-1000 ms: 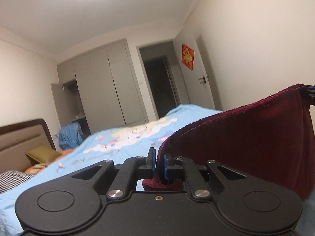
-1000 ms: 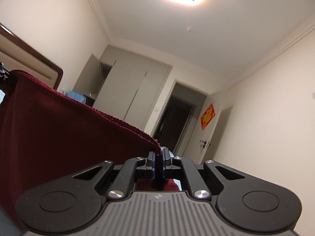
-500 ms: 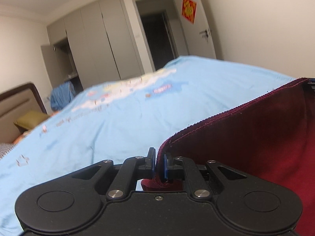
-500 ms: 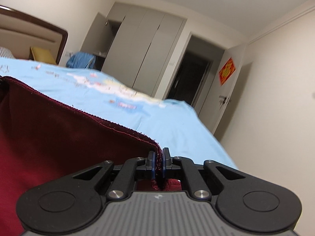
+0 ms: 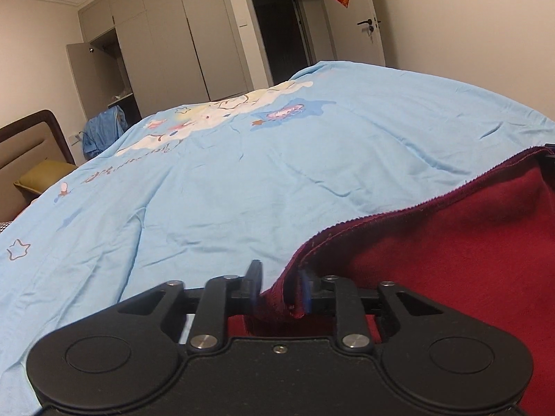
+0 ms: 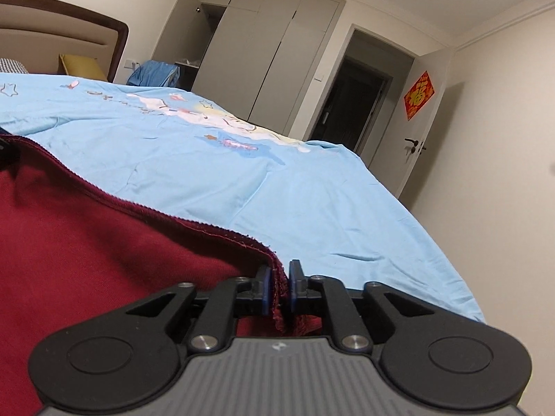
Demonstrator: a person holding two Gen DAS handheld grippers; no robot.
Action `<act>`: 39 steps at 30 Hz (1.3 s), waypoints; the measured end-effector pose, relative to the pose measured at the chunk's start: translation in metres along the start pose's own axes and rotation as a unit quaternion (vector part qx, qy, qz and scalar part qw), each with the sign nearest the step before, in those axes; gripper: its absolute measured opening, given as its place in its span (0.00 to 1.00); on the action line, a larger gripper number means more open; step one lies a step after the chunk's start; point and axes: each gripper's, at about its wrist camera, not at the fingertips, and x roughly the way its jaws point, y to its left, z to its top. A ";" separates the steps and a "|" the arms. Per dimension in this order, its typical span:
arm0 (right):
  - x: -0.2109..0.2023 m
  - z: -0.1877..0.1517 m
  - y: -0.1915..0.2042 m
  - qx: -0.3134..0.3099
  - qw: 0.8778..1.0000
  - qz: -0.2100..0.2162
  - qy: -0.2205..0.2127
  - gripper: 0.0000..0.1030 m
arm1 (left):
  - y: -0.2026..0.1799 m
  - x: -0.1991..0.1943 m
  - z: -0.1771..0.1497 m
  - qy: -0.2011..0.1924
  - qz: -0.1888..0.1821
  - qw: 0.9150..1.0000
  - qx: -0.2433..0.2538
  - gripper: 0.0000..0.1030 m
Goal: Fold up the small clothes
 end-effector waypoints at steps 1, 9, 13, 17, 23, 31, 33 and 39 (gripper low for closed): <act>0.001 -0.001 0.001 -0.001 1.000 0.000 0.001 0.38 | 0.001 0.000 0.000 -0.002 0.003 1.000 -0.002 0.52; -0.012 0.000 0.001 -0.004 1.000 -0.004 -0.016 0.92 | 0.009 -0.019 0.002 -0.030 0.050 0.998 -0.023 0.99; -0.027 0.001 -0.001 -0.006 0.999 0.031 -0.034 0.97 | 0.008 -0.034 -0.003 -0.039 0.033 0.998 -0.032 0.99; -0.031 0.003 -0.007 0.021 0.988 0.150 -0.011 0.98 | 0.001 -0.042 -0.005 -0.046 -0.042 0.997 -0.034 0.99; -0.011 0.005 -0.017 0.041 0.980 0.191 0.026 0.98 | -0.015 -0.017 -0.008 -0.032 -0.152 0.987 -0.034 0.99; 0.032 -0.011 -0.067 0.183 0.961 0.197 0.059 0.98 | 0.001 0.030 -0.016 0.001 -0.120 0.987 -0.110 0.99; 0.040 -0.023 -0.081 0.233 0.949 0.201 0.066 0.98 | 0.013 0.041 -0.023 0.009 -0.115 0.981 -0.158 0.99; 0.051 -0.043 -0.101 0.286 0.931 0.216 0.065 0.99 | 0.028 0.053 -0.039 -0.007 -0.147 0.964 -0.223 0.99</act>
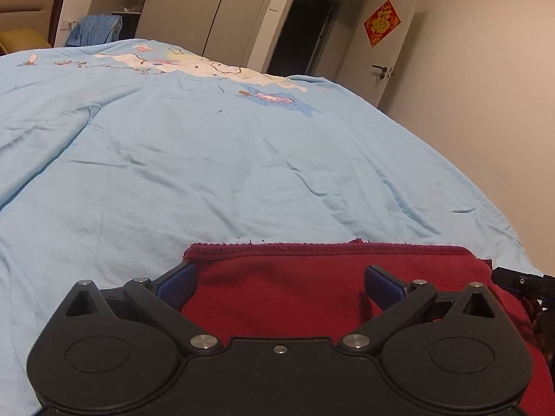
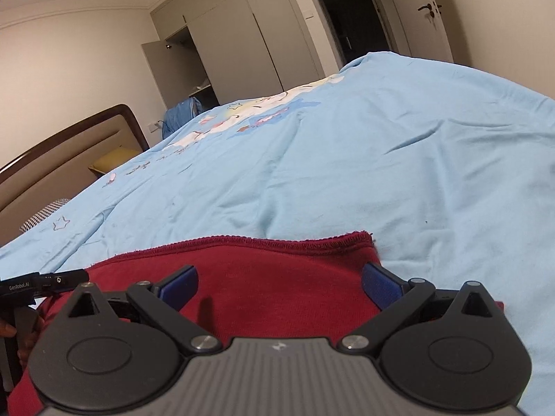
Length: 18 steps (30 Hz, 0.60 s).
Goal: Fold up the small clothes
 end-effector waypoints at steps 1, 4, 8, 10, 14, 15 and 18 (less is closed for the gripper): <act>0.000 -0.001 0.001 -0.007 1.000 -0.005 0.000 0.99 | -0.002 0.001 -0.001 0.000 0.003 1.000 0.006 0.99; 0.003 -0.004 0.006 -0.026 0.999 -0.017 0.001 1.00 | -0.009 0.004 -0.004 0.003 0.018 0.999 0.028 0.99; 0.002 -0.005 0.007 -0.024 1.000 -0.014 -0.002 1.00 | -0.013 0.005 -0.005 0.005 0.028 0.999 0.041 0.99; 0.000 -0.005 0.006 -0.018 1.000 -0.009 -0.005 1.00 | -0.012 0.005 -0.005 0.004 0.026 0.999 0.039 0.99; 0.001 -0.006 0.008 -0.016 1.000 -0.007 -0.007 1.00 | -0.010 0.004 -0.006 0.001 0.024 0.999 0.037 0.99; 0.000 -0.006 0.008 -0.016 1.000 -0.007 -0.008 1.00 | -0.010 0.004 -0.006 0.000 0.024 0.999 0.037 0.99; -0.002 -0.008 0.008 -0.012 1.000 -0.002 -0.014 1.00 | -0.009 0.002 -0.007 -0.006 0.019 0.999 0.033 0.99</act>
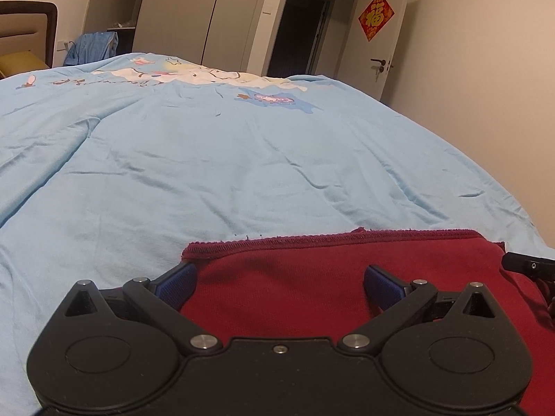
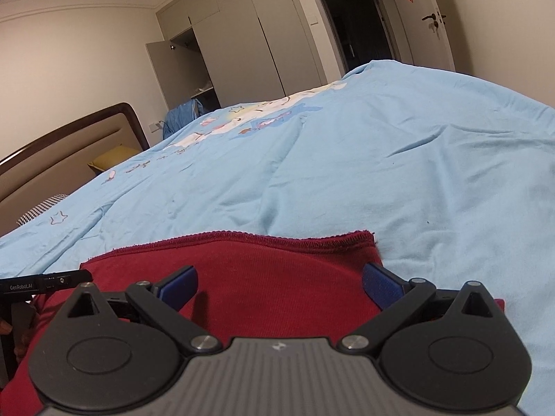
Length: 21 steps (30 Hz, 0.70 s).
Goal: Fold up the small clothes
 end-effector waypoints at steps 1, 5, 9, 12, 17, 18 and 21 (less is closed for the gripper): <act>-0.001 0.000 -0.002 0.003 1.000 0.003 -0.003 1.00 | 0.001 -0.001 0.000 -0.002 -0.003 1.000 -0.003 0.99; -0.005 -0.002 -0.011 0.031 0.999 0.026 -0.015 1.00 | 0.009 -0.004 -0.002 -0.013 -0.019 0.999 -0.023 0.99; -0.007 -0.001 -0.018 0.052 0.998 0.040 -0.019 1.00 | 0.018 -0.007 0.001 -0.018 -0.042 0.998 -0.053 0.99; -0.011 0.004 -0.013 0.051 0.998 0.034 -0.014 0.99 | 0.025 -0.017 0.009 -0.020 -0.056 0.994 -0.091 0.99; -0.050 0.011 0.026 -0.004 0.999 0.011 -0.048 1.00 | 0.022 -0.069 0.021 -0.059 -0.037 0.992 -0.104 0.99; -0.058 0.010 0.035 -0.015 0.998 0.012 -0.054 1.00 | 0.020 -0.078 0.022 -0.063 -0.028 0.992 -0.102 0.99; -0.076 0.004 0.068 -0.063 0.995 -0.020 -0.069 1.00 | 0.013 -0.109 0.023 -0.072 0.011 0.993 -0.093 0.99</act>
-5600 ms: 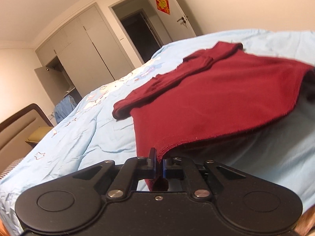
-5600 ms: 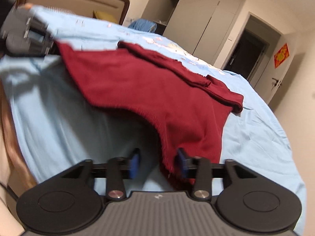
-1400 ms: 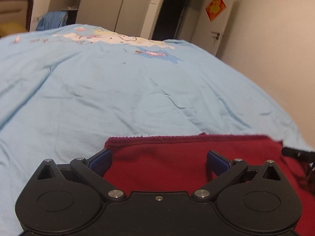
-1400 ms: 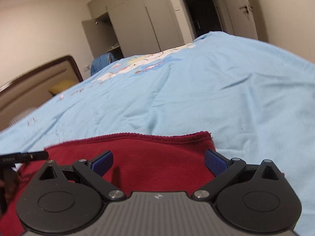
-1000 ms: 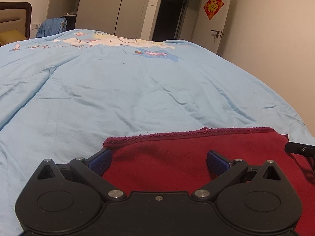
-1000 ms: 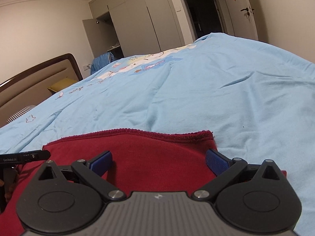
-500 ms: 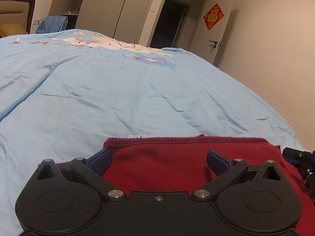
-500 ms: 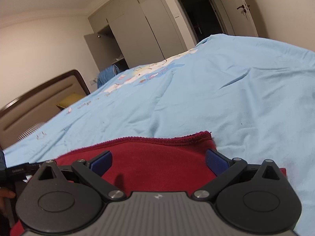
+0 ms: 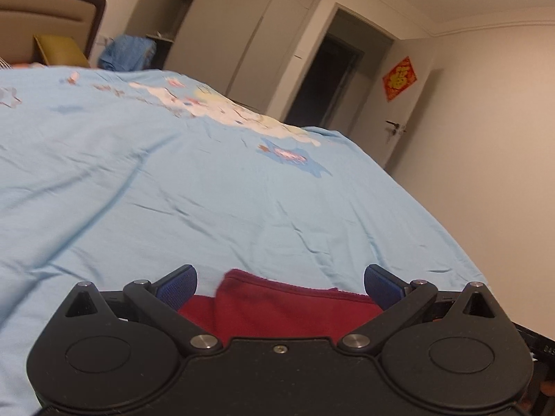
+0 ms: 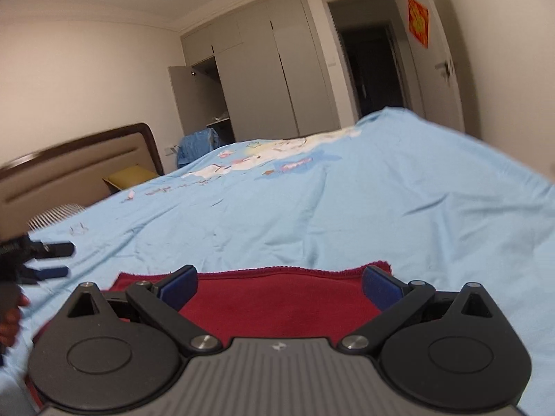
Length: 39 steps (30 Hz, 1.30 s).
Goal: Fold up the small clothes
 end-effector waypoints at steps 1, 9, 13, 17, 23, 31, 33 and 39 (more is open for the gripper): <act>-0.006 -0.002 0.011 -0.016 1.000 -0.017 -0.004 1.00 | -0.002 -0.009 -0.001 -0.002 0.013 1.000 0.002 0.99; -0.029 -0.044 0.072 -0.082 0.994 -0.075 -0.017 1.00 | 0.016 -0.071 -0.033 0.020 0.092 0.995 -0.030 0.99; -0.035 -0.072 0.101 -0.120 0.986 -0.108 -0.035 1.00 | 0.025 -0.090 -0.054 0.025 0.115 0.992 -0.039 0.99; -0.035 -0.090 0.122 -0.142 0.982 -0.114 -0.047 1.00 | 0.026 -0.106 -0.077 0.032 0.105 0.992 -0.056 0.99; -0.021 -0.110 0.133 -0.170 0.978 -0.114 -0.030 1.00 | 0.019 -0.106 -0.101 0.051 0.075 0.993 -0.073 0.99; -0.018 -0.135 0.124 -0.145 0.983 -0.105 -0.049 1.00 | 0.009 -0.094 -0.111 0.062 0.087 0.993 -0.045 0.99; -0.018 -0.139 0.124 -0.146 0.982 -0.107 -0.056 1.00 | 0.006 -0.094 -0.112 0.065 0.089 0.993 -0.034 0.99; -0.021 -0.143 0.119 -0.140 0.982 -0.104 -0.066 1.00 | 0.001 -0.098 -0.116 0.078 0.073 0.993 -0.042 0.99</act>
